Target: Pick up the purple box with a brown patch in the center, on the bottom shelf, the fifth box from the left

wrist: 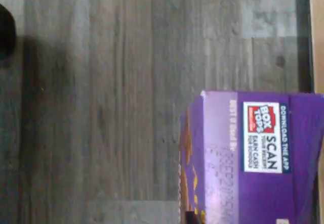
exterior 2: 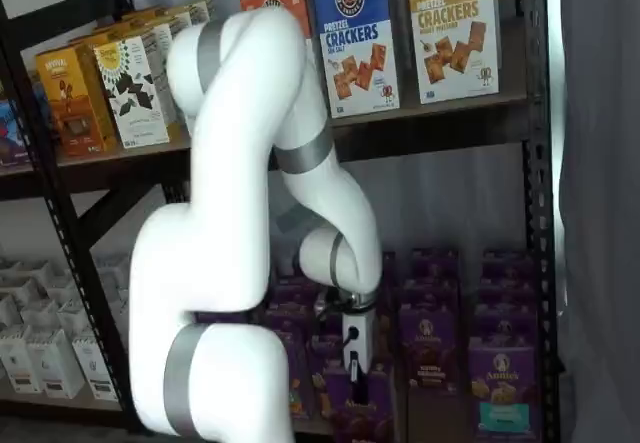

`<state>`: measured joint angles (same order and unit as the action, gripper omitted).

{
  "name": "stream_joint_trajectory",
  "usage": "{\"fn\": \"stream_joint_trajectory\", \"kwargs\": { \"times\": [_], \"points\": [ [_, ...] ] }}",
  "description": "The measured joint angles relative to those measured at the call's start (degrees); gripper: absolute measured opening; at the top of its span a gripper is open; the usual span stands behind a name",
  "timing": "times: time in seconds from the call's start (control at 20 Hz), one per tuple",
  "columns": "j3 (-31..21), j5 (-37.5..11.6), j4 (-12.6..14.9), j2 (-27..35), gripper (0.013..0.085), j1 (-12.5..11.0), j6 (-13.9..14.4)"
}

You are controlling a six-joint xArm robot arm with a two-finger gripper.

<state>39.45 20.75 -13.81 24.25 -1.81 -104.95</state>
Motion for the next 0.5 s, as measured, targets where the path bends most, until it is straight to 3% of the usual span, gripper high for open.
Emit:
{"fn": "stream_joint_trajectory", "kwargs": {
  "times": [0.3, 0.5],
  "points": [
    [-7.8, 0.9, -4.7, -8.9, 0.029, 2.4, -1.9],
    [-12.3, 2.5, -4.1, -15.5, 0.029, 3.3, -0.1]
  ]
}}
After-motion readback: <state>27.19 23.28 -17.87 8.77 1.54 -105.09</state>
